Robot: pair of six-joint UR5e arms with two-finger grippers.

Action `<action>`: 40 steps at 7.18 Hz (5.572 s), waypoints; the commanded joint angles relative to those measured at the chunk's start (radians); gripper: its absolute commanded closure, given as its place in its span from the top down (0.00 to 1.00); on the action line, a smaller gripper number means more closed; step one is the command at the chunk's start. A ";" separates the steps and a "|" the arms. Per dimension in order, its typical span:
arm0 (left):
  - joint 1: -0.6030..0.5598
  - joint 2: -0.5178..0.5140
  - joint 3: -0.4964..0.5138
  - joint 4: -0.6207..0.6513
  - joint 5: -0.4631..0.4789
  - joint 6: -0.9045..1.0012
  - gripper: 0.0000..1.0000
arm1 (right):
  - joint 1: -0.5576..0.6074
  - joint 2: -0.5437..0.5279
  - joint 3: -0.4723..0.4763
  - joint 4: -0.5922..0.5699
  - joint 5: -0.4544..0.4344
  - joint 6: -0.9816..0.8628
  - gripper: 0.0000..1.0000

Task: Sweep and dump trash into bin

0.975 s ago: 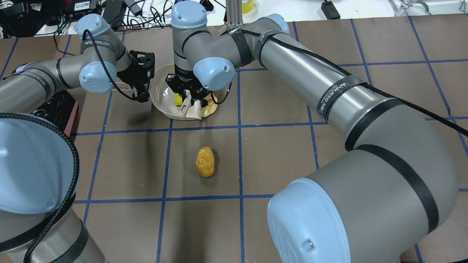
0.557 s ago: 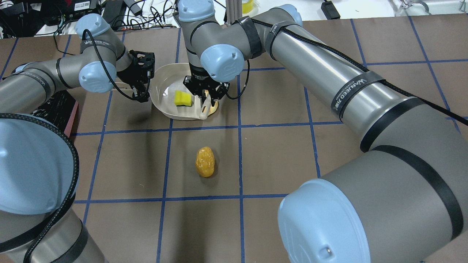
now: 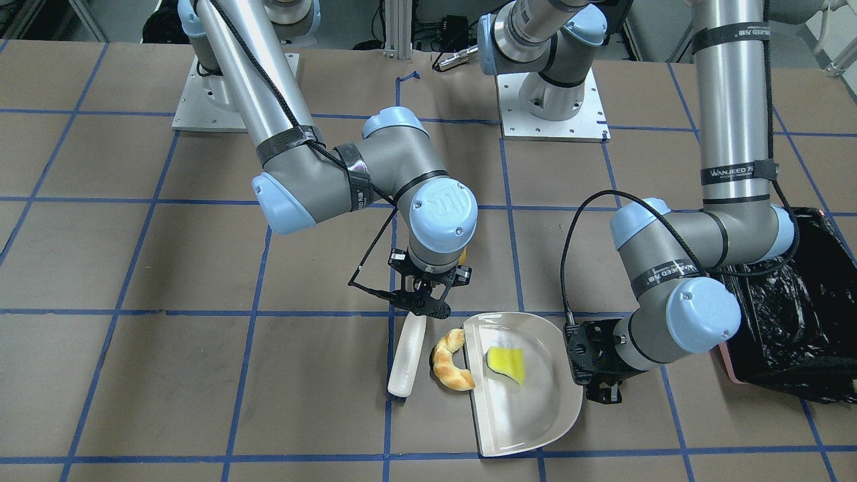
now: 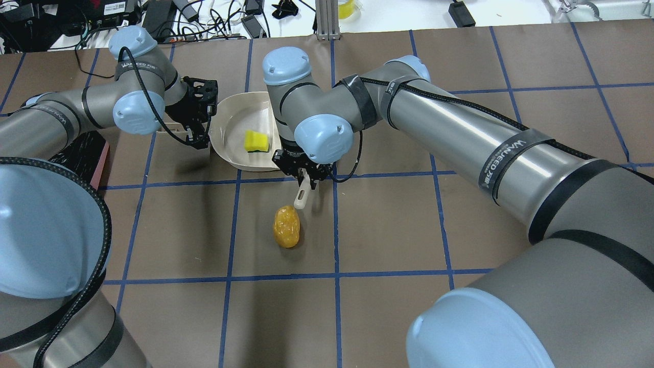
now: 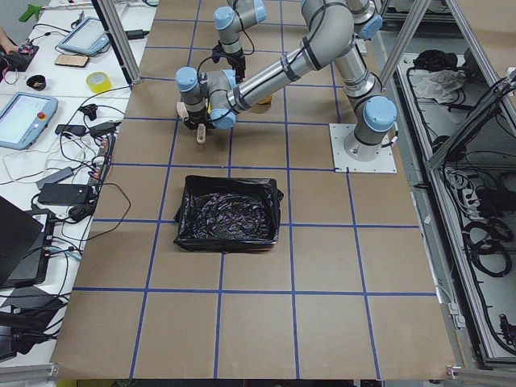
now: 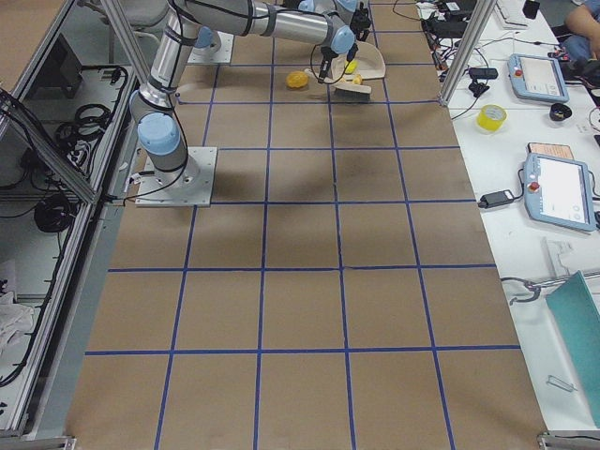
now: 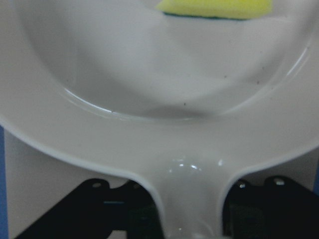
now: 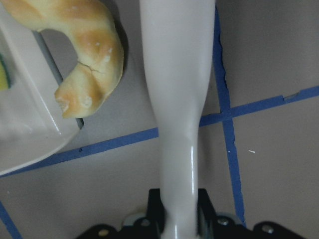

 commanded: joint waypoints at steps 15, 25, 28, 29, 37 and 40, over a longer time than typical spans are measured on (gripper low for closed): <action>0.061 0.110 -0.146 0.005 0.029 0.191 0.00 | -0.065 -0.118 -0.095 0.253 -0.048 -0.076 0.00; 0.103 0.386 -0.568 0.163 0.049 0.207 0.00 | 0.174 -0.261 0.429 -0.204 -0.030 0.066 0.00; 0.103 0.386 -0.565 0.163 0.049 0.209 0.00 | 0.222 -0.200 0.334 -0.304 0.079 0.283 0.00; 0.104 0.386 -0.564 0.164 0.049 0.209 0.00 | 0.240 -0.163 0.226 -0.270 0.097 0.348 0.00; 0.109 0.385 -0.541 0.166 0.046 0.216 0.00 | 0.237 -0.104 0.031 -0.062 0.064 0.402 0.00; 0.148 0.386 -0.536 0.161 0.021 0.227 0.00 | 0.155 -0.201 0.033 0.120 -0.038 0.263 0.00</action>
